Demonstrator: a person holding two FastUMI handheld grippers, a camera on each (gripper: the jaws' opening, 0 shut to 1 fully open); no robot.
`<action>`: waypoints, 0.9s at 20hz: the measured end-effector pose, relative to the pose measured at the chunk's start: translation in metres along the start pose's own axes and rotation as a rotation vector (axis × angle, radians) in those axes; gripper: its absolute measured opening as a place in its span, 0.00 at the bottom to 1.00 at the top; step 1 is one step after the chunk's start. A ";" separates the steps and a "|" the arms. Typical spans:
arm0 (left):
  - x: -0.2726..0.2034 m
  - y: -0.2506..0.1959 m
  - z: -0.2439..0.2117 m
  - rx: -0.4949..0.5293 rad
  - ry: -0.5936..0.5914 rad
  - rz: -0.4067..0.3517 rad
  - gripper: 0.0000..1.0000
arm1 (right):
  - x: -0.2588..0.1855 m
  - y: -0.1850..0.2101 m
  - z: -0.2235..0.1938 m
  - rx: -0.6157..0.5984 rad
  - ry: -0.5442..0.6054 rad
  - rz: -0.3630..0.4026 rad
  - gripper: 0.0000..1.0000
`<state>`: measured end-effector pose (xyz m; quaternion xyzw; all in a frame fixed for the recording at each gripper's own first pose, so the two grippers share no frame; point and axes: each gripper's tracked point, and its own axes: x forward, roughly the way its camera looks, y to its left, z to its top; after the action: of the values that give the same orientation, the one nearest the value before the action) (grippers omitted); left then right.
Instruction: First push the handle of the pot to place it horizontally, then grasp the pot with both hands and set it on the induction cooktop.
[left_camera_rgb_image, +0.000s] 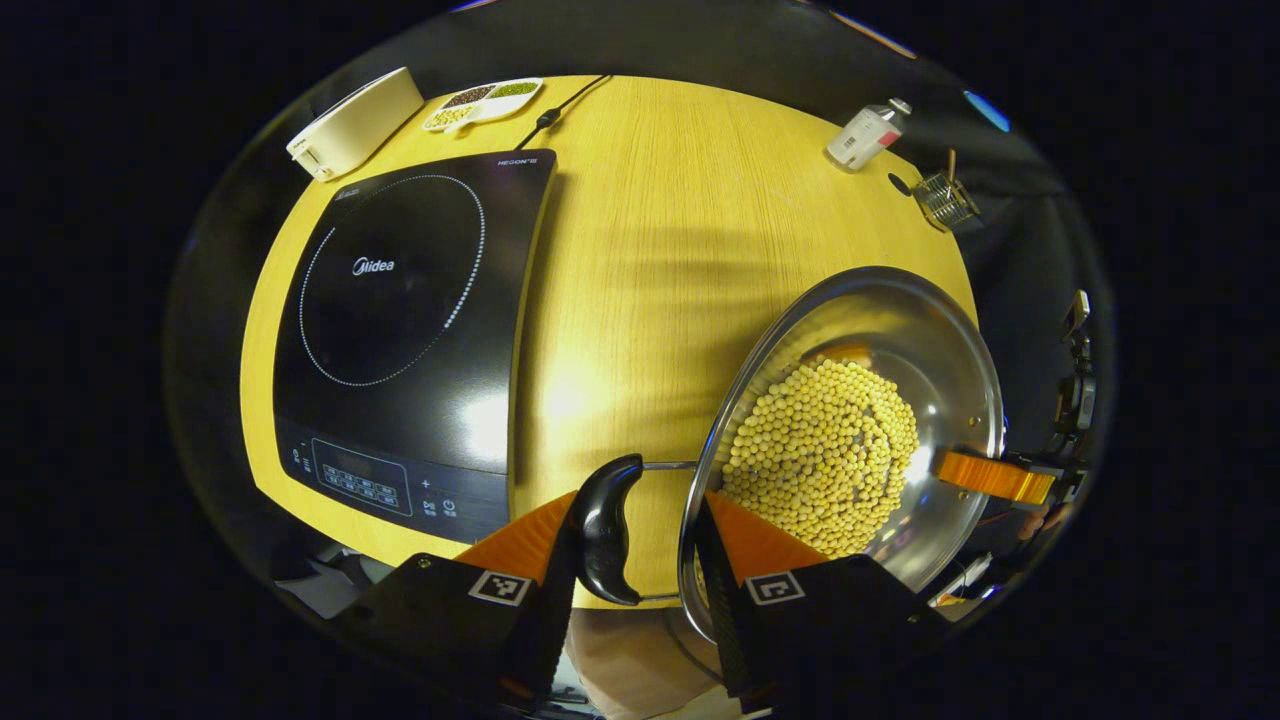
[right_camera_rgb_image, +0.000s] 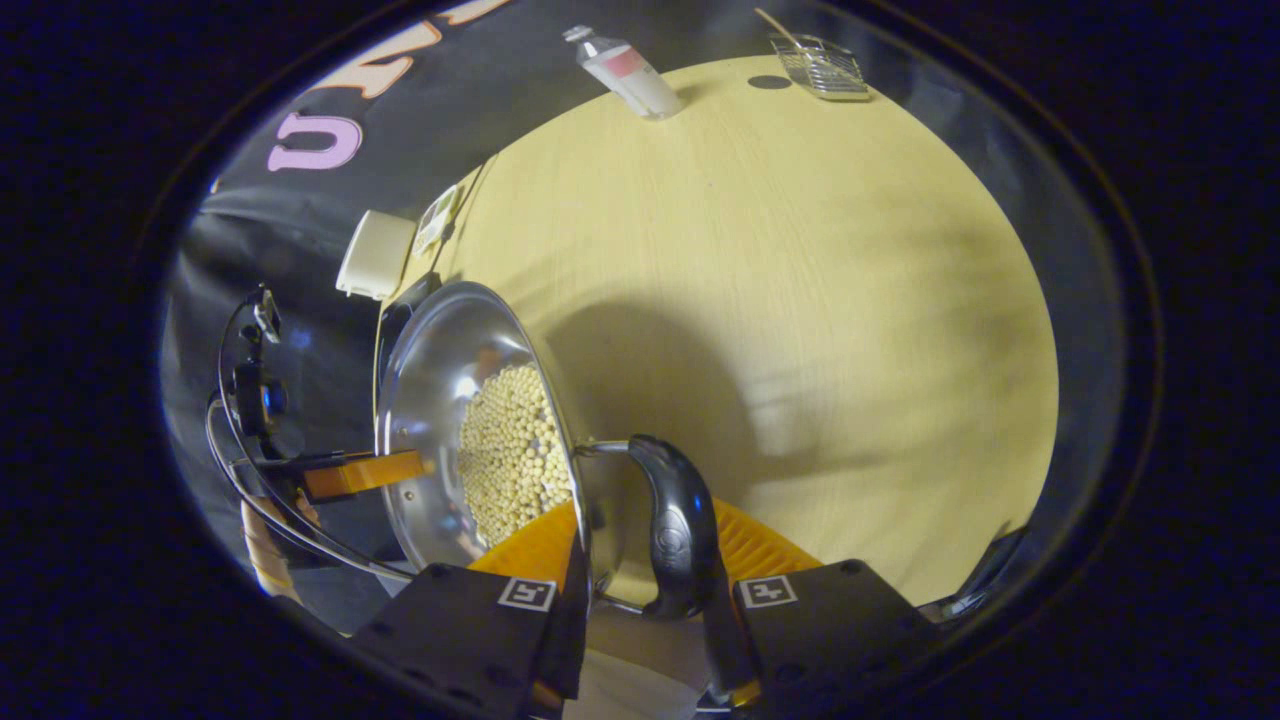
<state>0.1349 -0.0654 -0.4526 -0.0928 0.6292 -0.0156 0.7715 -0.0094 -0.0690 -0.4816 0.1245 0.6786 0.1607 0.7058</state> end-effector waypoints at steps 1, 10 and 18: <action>0.000 0.000 0.001 0.005 -0.004 -0.004 0.63 | -0.001 0.006 -0.005 0.002 -0.004 -0.003 0.52; 0.000 0.005 0.010 0.053 -0.055 -0.048 0.64 | 0.010 0.092 -0.039 0.025 -0.068 -0.035 0.57; 0.003 0.008 0.015 0.122 -0.120 -0.073 0.63 | 0.032 0.174 -0.047 0.050 -0.138 -0.052 0.52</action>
<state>0.1498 -0.0558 -0.4536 -0.0693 0.5759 -0.0763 0.8110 -0.0653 0.1017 -0.4443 0.1353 0.6351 0.1166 0.7515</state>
